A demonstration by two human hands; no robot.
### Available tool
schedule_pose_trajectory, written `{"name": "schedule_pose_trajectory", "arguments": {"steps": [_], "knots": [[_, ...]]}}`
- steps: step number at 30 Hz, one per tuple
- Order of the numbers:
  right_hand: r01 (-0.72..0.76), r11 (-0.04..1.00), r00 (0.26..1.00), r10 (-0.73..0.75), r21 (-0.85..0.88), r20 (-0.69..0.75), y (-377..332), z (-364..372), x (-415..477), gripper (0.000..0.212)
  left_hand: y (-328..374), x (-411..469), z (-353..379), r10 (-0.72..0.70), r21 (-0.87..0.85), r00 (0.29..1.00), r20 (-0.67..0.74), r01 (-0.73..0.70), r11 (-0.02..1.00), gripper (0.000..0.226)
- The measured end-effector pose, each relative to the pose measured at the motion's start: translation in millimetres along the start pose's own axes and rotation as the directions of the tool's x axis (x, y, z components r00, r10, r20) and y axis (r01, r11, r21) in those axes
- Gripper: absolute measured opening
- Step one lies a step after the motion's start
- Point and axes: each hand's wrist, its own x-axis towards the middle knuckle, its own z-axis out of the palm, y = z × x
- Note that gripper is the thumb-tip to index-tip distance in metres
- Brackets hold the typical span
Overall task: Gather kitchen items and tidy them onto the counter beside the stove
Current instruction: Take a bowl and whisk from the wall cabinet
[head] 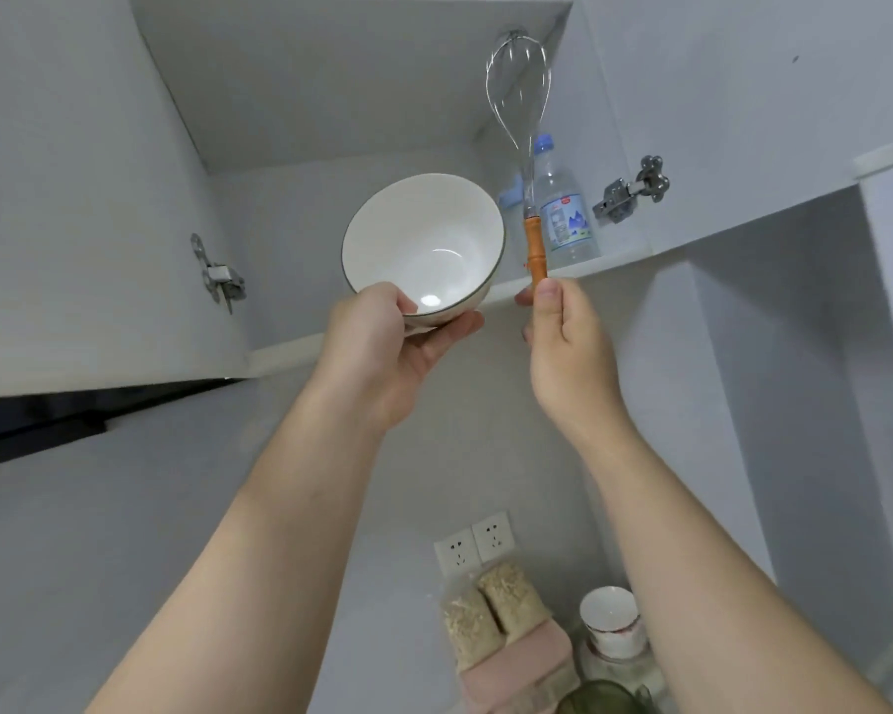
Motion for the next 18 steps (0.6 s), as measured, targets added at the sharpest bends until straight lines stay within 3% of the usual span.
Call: {"name": "schedule_pose_trajectory", "arguments": {"steps": [6,10,14,18], "knots": [[-0.099,0.994,0.995,0.100,0.055,-0.002,21.5,-43.6,-71.9,0.033,-41.2,-56.8,-13.1,-0.089,0.048,0.995,0.045,0.087,0.995,0.028],[-0.241,0.965,0.970,0.242,0.101,0.010,43.6,-69.9,-117.9,0.035,-80.9,-91.3,-32.3,-0.233,0.073,0.971,0.053,0.229,0.971,0.030],[-0.404,0.891,0.913,0.406,0.205,0.032,67.7,-91.5,-158.6,0.035,-126.8,-116.1,-54.2,-0.427,0.023,0.904,0.004,0.427,0.904,0.037],[-0.536,0.830,0.844,0.528,0.155,0.091,97.1,-103.0,-202.8,0.036,-176.4,-134.2,-81.3,-0.560,-0.085,0.824,-0.084,0.554,0.828,0.045]]}}
